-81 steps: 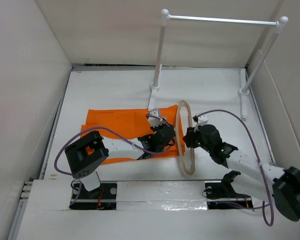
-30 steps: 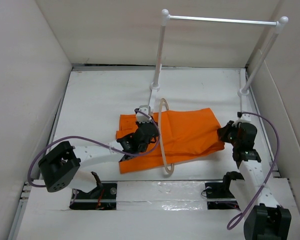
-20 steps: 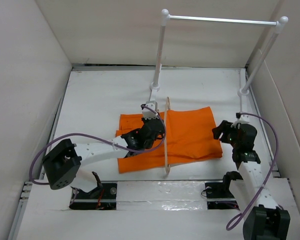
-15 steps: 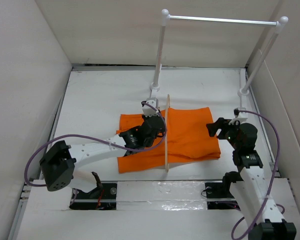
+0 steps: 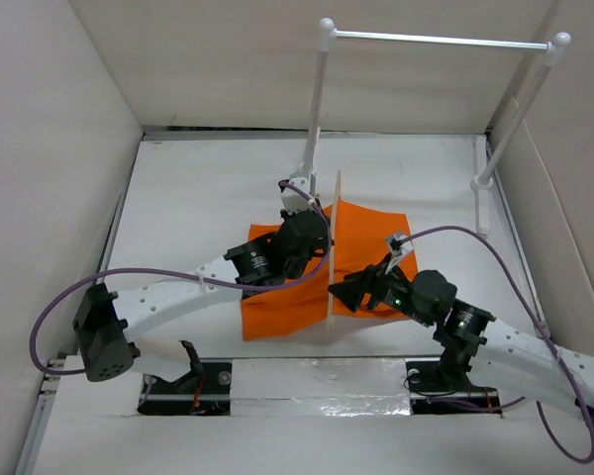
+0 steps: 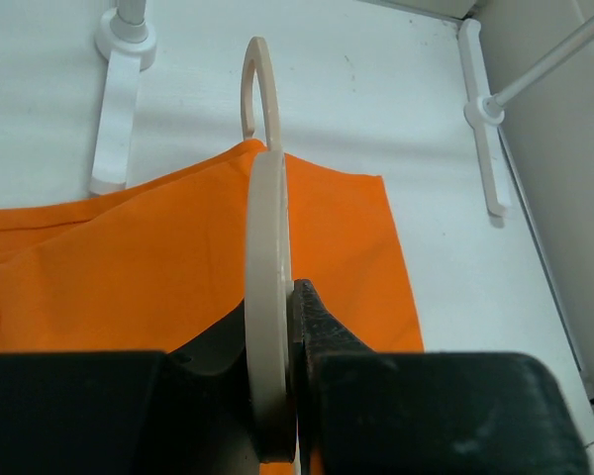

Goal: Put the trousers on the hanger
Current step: Place the trousers on the hanger, then place the hanger at the clothesline.

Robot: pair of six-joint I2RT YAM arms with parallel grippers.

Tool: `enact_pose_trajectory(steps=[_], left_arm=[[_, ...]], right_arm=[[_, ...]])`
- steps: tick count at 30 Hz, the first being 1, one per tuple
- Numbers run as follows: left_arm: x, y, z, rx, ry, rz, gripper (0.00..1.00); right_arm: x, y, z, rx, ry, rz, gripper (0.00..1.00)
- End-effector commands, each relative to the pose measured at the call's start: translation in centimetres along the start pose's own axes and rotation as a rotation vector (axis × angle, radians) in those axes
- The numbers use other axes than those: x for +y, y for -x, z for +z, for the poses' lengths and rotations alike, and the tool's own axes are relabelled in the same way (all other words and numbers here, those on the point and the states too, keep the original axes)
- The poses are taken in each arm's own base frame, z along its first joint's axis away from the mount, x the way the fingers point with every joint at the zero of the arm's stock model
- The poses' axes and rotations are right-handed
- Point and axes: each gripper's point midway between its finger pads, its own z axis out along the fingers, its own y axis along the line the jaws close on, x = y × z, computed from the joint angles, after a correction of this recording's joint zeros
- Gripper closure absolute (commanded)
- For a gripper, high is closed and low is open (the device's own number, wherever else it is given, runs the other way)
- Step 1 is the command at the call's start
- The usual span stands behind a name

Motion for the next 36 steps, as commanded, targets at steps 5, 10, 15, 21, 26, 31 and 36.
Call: enact_pose_trajectory(steps=[5, 10, 15, 21, 26, 31, 36], left_arm=[[-4.8, 7.4, -2.3, -0.129, -0.113, -0.16, 1.0], [-5.1, 8.0, -2.7, -0.129, -0.123, -0.157, 1.0], [-5.8, 9.0, -2.9, -0.141, -0.137, -0.151, 1.0], [-8.8, 11.1, -3.3, -0.137, -0.217, -0.147, 1.0], [-12.3, 14.4, -4.6, -0.151, -0.323, -0.136, 0.8], [-14.5, 16.4, -5.0, -0.17, -0.376, -0.128, 0.51], [-16.0, 19.1, -6.0, -0.2, -0.429, -0.122, 0.35]], right_arm=[[3.1, 2.0, 3.6, -0.095, -0.044, 0.084, 0.3], [4.1, 3.1, 4.7, -0.156, -0.003, 0.123, 0.49], [5.8, 5.1, 4.5, -0.181, 0.029, 0.108, 0.56], [7.5, 7.6, 3.3, -0.233, 0.077, 0.135, 0.9], [9.8, 10.3, 2.0, -0.283, 0.147, 0.177, 0.96], [11.2, 14.6, 0.1, -0.367, 0.198, 0.218, 1.0], [10.8, 17.7, -0.9, -0.428, 0.245, 0.257, 1.0]])
